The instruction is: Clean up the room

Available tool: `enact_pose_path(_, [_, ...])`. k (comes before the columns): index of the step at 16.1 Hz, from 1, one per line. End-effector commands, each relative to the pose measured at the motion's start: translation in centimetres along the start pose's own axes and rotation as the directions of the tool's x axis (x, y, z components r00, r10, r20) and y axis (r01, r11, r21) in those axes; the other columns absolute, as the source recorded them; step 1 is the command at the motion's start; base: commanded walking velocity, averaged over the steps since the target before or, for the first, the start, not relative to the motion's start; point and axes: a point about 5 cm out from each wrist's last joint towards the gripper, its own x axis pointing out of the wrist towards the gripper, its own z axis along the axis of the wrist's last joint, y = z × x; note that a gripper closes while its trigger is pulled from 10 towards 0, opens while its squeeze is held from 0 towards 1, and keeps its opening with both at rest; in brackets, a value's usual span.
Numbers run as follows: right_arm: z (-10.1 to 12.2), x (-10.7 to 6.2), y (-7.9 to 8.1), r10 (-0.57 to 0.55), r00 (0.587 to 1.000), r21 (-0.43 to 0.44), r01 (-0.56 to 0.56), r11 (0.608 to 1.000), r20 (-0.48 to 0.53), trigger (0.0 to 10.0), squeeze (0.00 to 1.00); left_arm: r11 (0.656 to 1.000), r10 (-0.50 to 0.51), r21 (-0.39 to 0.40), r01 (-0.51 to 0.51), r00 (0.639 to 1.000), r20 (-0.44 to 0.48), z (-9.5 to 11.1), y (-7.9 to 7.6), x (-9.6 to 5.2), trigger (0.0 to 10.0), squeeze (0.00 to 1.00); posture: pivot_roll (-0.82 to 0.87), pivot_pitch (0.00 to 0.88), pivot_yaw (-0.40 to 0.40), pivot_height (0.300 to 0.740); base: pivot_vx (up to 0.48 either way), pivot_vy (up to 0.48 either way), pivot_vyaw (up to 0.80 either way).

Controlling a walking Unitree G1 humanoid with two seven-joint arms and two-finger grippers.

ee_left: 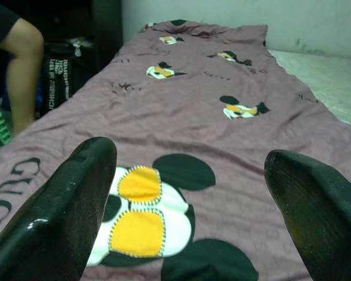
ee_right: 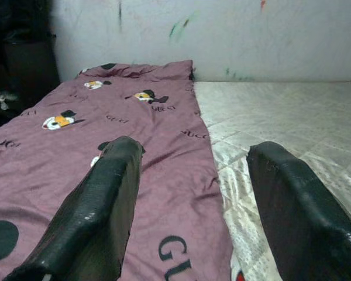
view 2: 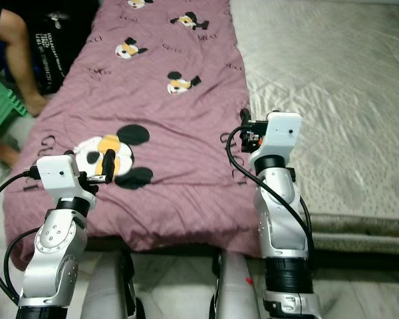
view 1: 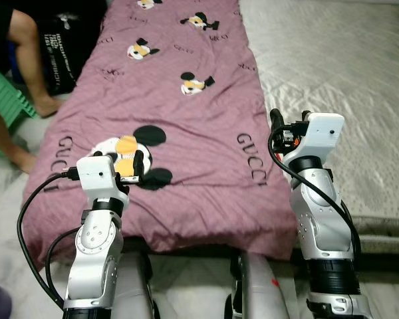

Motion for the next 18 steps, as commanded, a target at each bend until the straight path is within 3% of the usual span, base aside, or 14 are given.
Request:
enact_pose_path(1, [-0.2, -0.1, -0.1, -0.004, 1.000, -0.005, 0.004, 1.000, -0.005, 10.0, 0.00, 1.000, 0.003, 0.012, -0.002, 1.000, -0.006, -0.2, 0.1, -0.1, 10.0, 0.00, -0.04, 0.045, 0.018, 0.682, 0.000, 0.000, 0.00])
enact_pose_path(6, [-0.9, -0.8, -0.2, 0.003, 1.000, -0.029, -0.003, 1.000, -0.016, 10.0, 0.00, 1.000, -0.006, 0.013, 0.006, 1.000, -0.016, -0.5, 0.0, -0.1, 10.0, 0.00, -0.04, 0.036, 0.026, 0.691, 0.000, 0.000, 0.00])
enact_pose_path(10, [-1.1, -0.5, -0.4, -0.013, 1.000, -0.030, 0.012, 0.999, -0.014, 10.0, 0.00, 1.000, -0.012, 0.012, 0.012, 1.000, -0.015, -0.6, -0.1, 0.1, 10.0, 0.00, -0.04, 0.017, 0.027, 0.738, 0.000, 0.000, 0.00])
enact_pose_path(18, [-1.7, -0.7, -0.5, -0.017, 1.000, -0.045, 0.016, 0.999, -0.021, 10.0, 0.00, 1.000, -0.017, 0.018, 0.018, 1.000, -0.019, -0.7, -0.2, 0.2, 10.0, 0.00, -0.04, 0.007, 0.025, 0.740, 0.000, 0.000, 0.00])
